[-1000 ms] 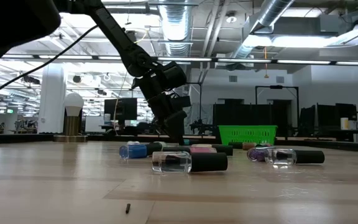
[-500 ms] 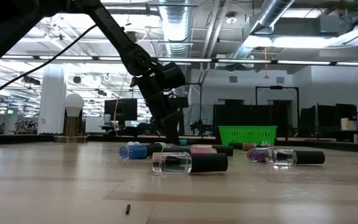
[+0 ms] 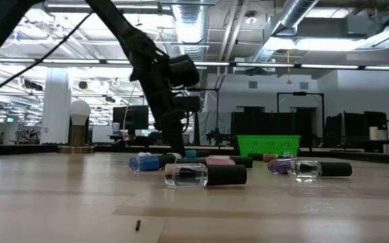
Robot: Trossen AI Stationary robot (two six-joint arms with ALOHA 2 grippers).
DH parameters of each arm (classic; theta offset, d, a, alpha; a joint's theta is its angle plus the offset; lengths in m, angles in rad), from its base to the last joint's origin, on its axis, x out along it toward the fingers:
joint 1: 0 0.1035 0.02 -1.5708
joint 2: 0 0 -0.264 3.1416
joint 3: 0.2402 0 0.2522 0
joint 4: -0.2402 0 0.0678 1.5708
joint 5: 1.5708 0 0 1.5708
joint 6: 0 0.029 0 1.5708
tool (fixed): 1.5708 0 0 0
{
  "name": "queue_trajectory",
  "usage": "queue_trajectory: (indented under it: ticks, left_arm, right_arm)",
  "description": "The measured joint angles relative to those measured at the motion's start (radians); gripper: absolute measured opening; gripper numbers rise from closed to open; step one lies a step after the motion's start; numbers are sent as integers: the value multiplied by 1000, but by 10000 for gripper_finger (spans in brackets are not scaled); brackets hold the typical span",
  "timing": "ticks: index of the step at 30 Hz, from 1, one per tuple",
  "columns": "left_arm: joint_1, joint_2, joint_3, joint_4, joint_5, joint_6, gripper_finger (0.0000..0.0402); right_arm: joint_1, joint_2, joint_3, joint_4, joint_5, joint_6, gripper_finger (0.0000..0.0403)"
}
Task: Pick & Place Nail Polish
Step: Put the light blue nail polish into the green bin
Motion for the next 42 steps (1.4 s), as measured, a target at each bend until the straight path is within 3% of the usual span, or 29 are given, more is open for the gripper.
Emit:
queue_trajectory:
  ticks: [9,15,20,26,35,42]
  left_arm:
    - [-109,-207,-168,20,-24,-128,77]
    - [-158,-330,-247,44,-72,-183,78]
    - [-173,-394,-296,47,-81,-226,78]
    - [-189,-411,-323,61,-98,-243,78]
    - [-212,-411,-324,72,-97,-245,79]
    - [-212,-411,-324,79,-97,-247,79]
  right_arm:
    - [0,9,-75,-39,0,-34,172]
    - [2,10,-273,96,-9,-45,181]
    - [8,9,-450,266,-66,-64,217]
    - [7,9,-639,464,-111,-63,257]
    - [13,9,-863,849,-160,-91,260]
    - [13,9,-946,1021,-160,-170,260]
